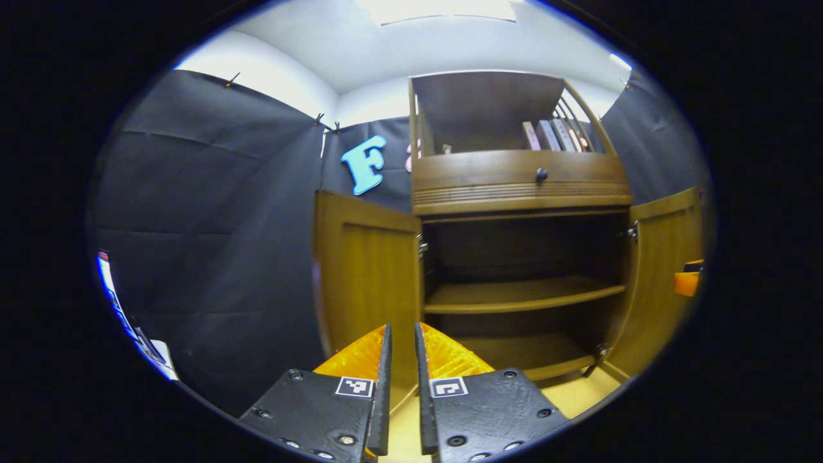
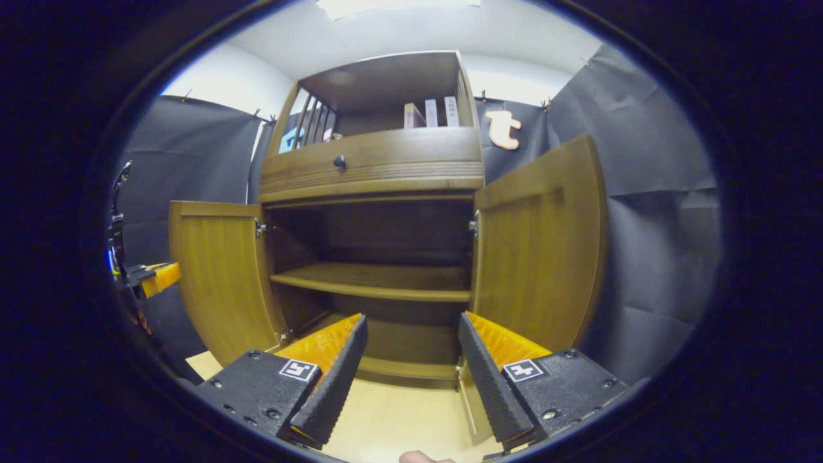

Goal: Open the right door of the double-door shoe cabinet with the right hand, and open the left door with the left hand.

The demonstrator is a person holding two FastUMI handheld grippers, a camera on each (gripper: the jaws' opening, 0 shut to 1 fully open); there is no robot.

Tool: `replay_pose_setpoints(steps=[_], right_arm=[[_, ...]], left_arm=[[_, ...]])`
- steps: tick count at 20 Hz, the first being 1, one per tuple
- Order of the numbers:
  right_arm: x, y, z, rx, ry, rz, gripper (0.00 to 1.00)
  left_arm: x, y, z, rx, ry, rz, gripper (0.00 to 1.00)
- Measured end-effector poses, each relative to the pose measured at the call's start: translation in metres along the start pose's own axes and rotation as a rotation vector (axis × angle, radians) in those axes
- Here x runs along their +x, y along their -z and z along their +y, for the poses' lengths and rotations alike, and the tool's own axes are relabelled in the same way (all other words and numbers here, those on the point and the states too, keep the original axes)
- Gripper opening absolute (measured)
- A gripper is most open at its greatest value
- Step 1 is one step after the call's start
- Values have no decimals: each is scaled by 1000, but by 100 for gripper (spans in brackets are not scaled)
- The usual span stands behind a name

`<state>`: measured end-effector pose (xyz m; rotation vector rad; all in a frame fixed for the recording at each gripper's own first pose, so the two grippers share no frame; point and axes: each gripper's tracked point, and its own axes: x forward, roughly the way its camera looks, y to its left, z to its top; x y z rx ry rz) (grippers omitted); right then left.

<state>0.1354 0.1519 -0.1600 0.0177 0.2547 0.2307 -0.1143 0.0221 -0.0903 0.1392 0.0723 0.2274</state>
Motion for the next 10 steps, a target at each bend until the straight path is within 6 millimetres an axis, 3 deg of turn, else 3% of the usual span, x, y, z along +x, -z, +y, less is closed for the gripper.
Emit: replay_pose_setpoints(steps=[1, 2, 3, 6, 7, 8, 10], right_arm=[[0, -11, 1, -11, -3, -21, 90], [0, -23, 1, -23, -1, -46, 90], [-1, -35, 2, -33, 3, -74, 90], [-6, -62, 2, -75, 24, -121, 91], [-8, -70, -1, -83, 37, -130, 91], [-10, -75, -3, -82, 48, -136, 92], [-15, -87, -6, -61, 49, -143, 94]], left_arm=[[2, -7, -14, -8, 24, -14, 20], [5, -13, -27, -8, 46, -19, 27], [6, -19, -41, -4, 68, -28, 27], [11, -39, -63, -20, 115, -45, 42], [14, -46, -71, -27, 127, -51, 30], [15, -53, -78, -25, 135, -55, 30], [16, -60, -86, -28, 143, -63, 42]])
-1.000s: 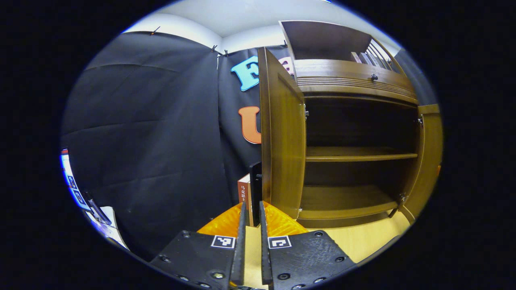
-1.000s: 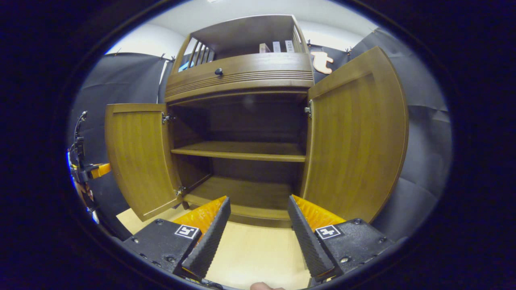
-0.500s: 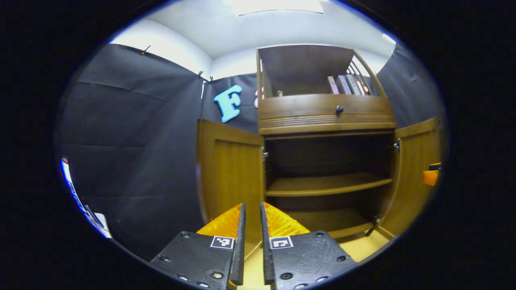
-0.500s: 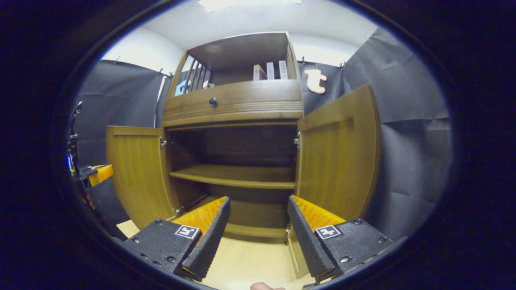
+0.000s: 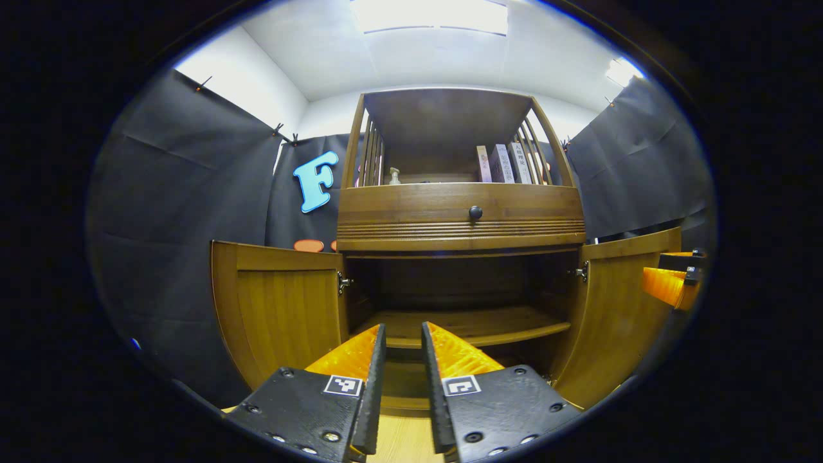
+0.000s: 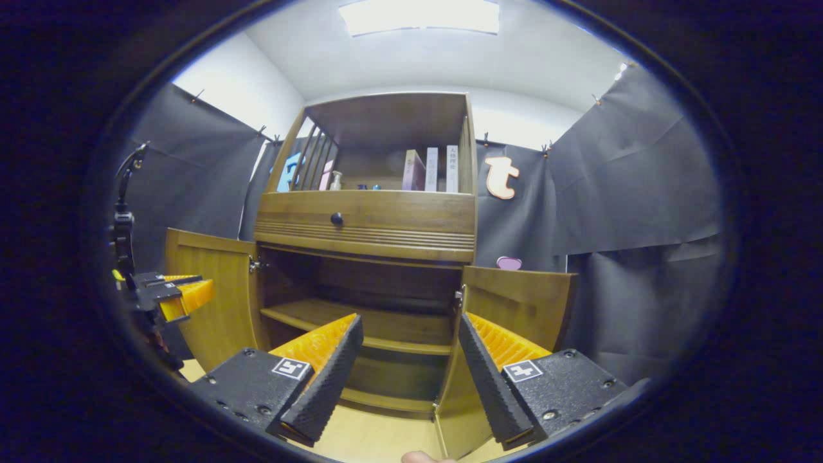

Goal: Open the right door of the double-door shoe cabinet with the right hand, and open the left door with the left hand.

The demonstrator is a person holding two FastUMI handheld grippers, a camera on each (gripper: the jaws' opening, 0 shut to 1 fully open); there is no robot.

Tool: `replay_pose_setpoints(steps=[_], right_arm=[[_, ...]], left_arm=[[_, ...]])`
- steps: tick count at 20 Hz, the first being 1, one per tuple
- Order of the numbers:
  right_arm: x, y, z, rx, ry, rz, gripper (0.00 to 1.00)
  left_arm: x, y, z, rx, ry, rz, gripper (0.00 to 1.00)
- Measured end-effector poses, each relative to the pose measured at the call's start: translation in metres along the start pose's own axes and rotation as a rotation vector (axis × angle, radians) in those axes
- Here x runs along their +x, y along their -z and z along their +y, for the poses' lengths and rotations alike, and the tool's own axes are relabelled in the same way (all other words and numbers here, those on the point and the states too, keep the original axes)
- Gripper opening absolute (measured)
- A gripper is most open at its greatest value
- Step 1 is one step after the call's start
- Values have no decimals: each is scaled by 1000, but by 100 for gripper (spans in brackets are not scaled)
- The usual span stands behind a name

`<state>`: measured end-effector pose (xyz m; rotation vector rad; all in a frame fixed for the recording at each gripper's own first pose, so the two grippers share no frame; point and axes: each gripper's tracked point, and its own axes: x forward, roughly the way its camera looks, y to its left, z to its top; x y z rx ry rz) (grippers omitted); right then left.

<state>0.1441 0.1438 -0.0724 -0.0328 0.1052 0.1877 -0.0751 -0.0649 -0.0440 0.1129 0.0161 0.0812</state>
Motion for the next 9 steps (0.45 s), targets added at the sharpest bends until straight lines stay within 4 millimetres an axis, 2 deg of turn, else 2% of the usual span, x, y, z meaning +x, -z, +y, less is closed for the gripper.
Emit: replay_pose_setpoints(steps=[4, 5, 6, 7, 8, 9], right_arm=[[-5, -15, -14, 7, 14, -17, 94], [-5, -16, -17, 6, 17, -17, 94], [-5, -16, -20, 3, 19, -14, 94], [-6, -16, -23, 1, 20, -13, 94], [-7, -17, -26, -1, 21, -12, 94], [-9, -18, -26, -1, 17, -13, 94]], left_arm=[[0, -19, -13, -6, 3, -22, 65], [-1, -23, -14, -3, 4, -25, 58], [-1, -27, -17, -4, 6, -32, 72], [-3, -31, -19, -8, 8, -35, 66], [-3, -33, -20, -15, 13, -35, 82], [-4, -34, -23, -23, 20, -33, 84]])
